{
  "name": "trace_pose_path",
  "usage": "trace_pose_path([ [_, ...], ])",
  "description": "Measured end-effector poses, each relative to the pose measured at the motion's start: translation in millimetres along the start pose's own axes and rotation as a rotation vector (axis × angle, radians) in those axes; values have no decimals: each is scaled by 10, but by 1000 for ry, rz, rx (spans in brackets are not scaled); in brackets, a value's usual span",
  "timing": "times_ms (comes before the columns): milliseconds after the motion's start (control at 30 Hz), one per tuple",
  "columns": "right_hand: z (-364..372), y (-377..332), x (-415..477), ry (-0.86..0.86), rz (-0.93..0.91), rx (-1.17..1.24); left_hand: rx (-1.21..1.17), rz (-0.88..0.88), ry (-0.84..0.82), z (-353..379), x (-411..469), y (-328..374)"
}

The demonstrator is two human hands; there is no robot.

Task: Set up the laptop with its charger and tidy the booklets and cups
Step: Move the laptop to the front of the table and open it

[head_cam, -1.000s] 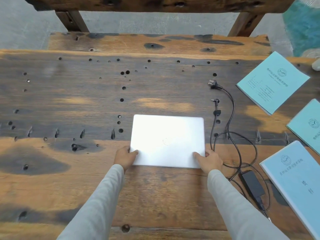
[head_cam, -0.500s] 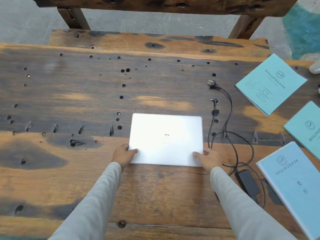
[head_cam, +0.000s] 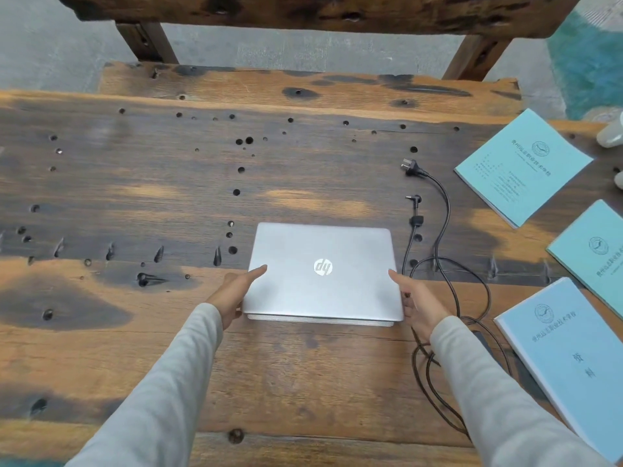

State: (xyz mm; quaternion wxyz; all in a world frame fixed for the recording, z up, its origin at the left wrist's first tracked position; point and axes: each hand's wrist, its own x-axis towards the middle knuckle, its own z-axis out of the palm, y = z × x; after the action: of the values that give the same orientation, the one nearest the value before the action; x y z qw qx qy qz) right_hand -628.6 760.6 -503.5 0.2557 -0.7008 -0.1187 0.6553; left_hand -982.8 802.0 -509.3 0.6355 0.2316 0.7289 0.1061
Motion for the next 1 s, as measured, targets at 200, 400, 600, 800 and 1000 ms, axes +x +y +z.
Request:
trace_pose_path([
  [200,-26,-121,-70,-6,24,163,-107,-17,-154,-87,-18,-2],
  [400,-24,-57,-91,-52,4,252,-113,-11,-172,-119,45,-91],
  [600,170,217,-81,84,-19,239,-35,37,-48,-29,23,-181],
  [800,647,473,-266,472,-54,422,-18,289,34,97,-92,-615],
  [1000,1050,537,-349,463,44,756,111,354,93,286,-240,-1102],
])
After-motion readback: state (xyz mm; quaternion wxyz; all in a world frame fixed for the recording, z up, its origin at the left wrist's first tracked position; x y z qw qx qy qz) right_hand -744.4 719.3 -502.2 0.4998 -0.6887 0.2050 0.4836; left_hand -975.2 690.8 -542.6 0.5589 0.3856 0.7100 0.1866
